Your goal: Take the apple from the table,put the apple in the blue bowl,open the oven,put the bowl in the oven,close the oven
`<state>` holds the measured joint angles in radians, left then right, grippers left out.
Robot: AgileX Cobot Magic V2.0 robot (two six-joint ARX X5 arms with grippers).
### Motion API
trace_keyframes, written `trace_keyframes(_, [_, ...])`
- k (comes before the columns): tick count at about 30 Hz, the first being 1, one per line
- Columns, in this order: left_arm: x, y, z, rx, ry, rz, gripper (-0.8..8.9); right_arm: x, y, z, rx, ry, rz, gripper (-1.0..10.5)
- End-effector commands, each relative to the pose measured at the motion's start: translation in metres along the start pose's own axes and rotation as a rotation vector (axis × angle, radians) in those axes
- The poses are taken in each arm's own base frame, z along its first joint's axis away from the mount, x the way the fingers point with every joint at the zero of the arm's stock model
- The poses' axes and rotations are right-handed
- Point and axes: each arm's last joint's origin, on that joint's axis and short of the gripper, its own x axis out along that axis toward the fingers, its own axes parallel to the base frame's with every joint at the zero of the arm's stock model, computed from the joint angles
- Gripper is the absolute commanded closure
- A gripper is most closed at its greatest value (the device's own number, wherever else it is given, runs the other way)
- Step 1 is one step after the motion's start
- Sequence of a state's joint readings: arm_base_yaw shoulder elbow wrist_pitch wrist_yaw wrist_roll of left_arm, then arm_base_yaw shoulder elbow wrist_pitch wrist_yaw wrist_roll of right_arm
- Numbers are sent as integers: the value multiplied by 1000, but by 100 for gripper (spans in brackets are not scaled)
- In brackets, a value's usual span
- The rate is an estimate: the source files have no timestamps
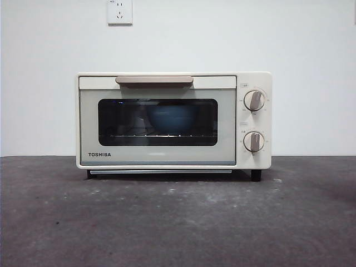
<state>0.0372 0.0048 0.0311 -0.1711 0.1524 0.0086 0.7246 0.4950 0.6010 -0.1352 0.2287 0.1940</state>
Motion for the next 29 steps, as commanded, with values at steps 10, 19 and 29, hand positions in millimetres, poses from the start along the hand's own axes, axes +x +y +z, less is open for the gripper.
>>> trace_keyframes(10, [2, 1, -8, -10, 23, 6, 806, -23, -43, 5, -211, -41, -132, 944])
trace_keyframes(19, [2, 1, -8, -10, 23, 6, 806, -31, -60, -43, -264, -158, -237, 944])
trace_keyframes(29, [2, 1, -8, -10, 23, 6, 806, -26, -74, -109, -243, -146, -234, 944])
